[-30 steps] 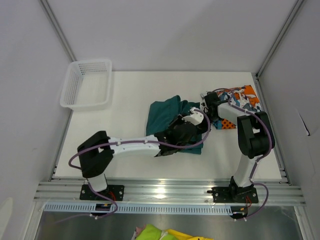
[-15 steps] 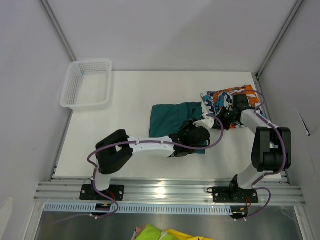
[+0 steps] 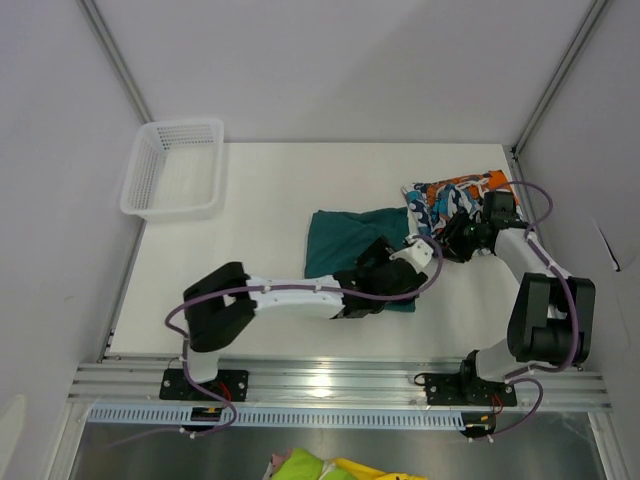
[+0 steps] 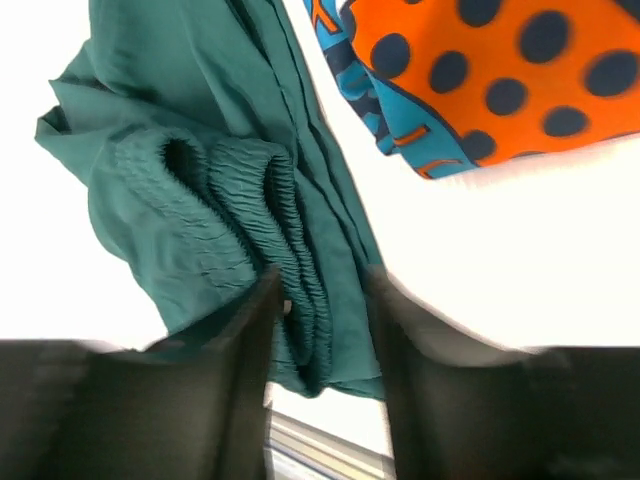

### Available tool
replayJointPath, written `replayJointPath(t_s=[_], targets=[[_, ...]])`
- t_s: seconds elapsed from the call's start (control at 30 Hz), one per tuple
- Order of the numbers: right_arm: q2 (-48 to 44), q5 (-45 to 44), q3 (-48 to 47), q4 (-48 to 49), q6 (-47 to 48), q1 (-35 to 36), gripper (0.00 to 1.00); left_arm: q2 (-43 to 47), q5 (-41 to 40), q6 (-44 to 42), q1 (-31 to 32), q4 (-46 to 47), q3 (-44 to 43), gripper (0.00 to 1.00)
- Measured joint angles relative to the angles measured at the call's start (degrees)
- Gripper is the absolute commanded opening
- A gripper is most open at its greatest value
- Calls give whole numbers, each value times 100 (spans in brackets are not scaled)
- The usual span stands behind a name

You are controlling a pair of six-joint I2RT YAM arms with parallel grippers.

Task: Fold and stack the shorts
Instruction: Fold the shorts

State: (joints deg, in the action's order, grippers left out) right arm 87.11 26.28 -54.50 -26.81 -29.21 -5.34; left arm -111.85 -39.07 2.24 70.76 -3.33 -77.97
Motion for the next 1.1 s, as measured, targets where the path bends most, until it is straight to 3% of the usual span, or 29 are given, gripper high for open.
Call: replayJointPath(t_s=[0.03,0.17,0.33,0.53,0.67,0.83,0.97,1.1], targets=[[-107,-15,50,20,-15,-37,64,258,210,61,-7,13,212,99],[-546,-37,179,155,-103,-101,95,1703,1005,407,-173,136,883,99],[-1019,107,376,391,-118,-48,97,3230,1609,960,-857,238,1108,99],[-1923,-87,1189,560,-579,529,97,3069,2345,1727,-2133,-214,1325,99],[-3458,-1062,2216,485,-1836,1952,100,2868,2756,2135,-2583,-708,1794,99],[-5036,-2776,2782,240,-3803,3969,100,2883,2940,2444,-2610,-968,1917,99],[-4940,-3958,2800,258,-5084,5355,99,3077,2900,2586,-2605,-1067,1941,99],[-3985,-4433,2999,863,-5897,5930,100,3486,2782,2730,-2612,-1178,2087,99]])
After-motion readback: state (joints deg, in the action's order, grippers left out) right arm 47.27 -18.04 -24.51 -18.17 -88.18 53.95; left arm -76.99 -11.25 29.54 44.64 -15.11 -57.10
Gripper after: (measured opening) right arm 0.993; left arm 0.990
